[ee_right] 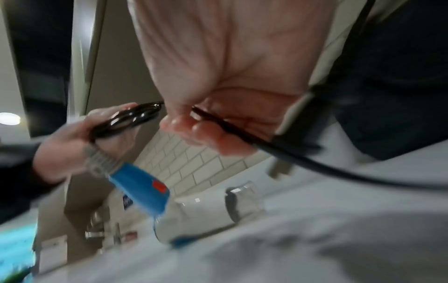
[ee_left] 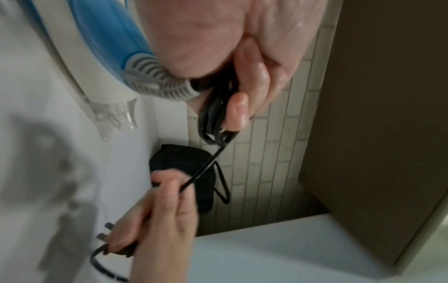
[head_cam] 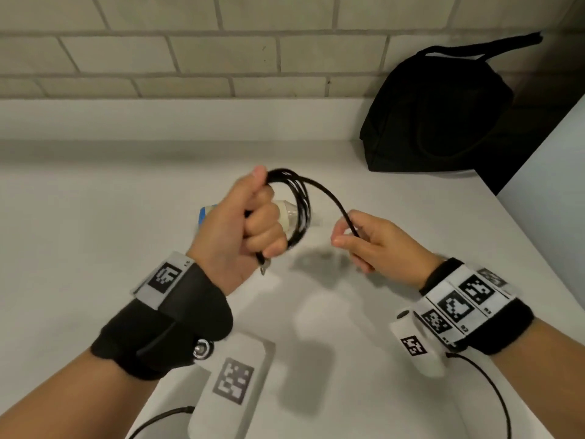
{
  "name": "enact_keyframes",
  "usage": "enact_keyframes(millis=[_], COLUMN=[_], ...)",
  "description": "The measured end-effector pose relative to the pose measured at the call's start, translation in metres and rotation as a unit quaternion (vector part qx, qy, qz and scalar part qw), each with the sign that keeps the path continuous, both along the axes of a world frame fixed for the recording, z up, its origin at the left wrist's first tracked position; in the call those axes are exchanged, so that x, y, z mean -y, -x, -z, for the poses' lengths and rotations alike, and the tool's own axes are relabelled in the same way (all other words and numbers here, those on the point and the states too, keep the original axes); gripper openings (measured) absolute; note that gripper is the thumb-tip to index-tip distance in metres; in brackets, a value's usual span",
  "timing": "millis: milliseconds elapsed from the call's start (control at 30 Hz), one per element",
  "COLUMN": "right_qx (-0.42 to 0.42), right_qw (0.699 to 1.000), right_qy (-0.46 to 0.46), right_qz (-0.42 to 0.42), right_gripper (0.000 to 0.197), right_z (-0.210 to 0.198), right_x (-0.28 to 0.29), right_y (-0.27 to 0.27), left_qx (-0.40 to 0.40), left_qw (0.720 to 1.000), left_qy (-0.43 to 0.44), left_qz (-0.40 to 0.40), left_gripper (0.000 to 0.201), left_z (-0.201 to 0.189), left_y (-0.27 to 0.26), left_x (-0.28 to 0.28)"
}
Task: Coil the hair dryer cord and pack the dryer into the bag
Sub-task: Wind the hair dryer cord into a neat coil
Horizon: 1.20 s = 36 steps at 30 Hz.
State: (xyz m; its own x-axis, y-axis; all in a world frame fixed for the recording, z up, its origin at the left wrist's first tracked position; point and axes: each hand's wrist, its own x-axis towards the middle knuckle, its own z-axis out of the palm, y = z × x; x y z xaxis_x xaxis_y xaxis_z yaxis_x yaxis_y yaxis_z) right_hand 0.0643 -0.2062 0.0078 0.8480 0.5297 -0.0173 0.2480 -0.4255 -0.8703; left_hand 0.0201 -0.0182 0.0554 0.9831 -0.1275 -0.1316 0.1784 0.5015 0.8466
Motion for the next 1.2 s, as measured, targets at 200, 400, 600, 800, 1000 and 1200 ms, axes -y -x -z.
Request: enact_keyframes(millis=[200,400,600,800,1000,1200], right_qx=[0.26,0.36,0.39,0.32,0.274,0.285], right_qw=[0.926,0.851,0.876,0.932,0.955,0.946], right_qy=[0.267,0.378,0.281,0.162,0.113,0.111], right_qz=[0.064,-0.058,-0.043,-0.055,-0.019,-0.112], right_gripper=[0.035,0.024,0.038,0.034,0.047,0.043], right_z=[-0.001,-0.016,-0.025,-0.036,-0.046,-0.039], right_x=[0.005,-0.037,-0.038,-0.019,0.001,-0.004], right_y=[0.007,0.031,0.044,0.047,0.031,0.025], left_qx=[0.022,0.114,0.243,0.259,0.191,0.18], left_qw=[0.993,0.966,0.874,0.838,0.875,0.896], left_qy=[0.0,-0.204,-0.419,-0.481,-0.444,-0.393], left_qz=[-0.114,-0.108,-0.047,-0.012,0.041,0.099], left_gripper=[0.05,0.037,0.036,0.064,0.052,0.01], left_z=[-0.008,-0.001,0.022,0.03,0.029,0.016], left_y=[-0.003,0.004,0.008,0.012,0.018,0.022], left_x=[-0.006,0.03,0.034,0.03,0.024,0.021])
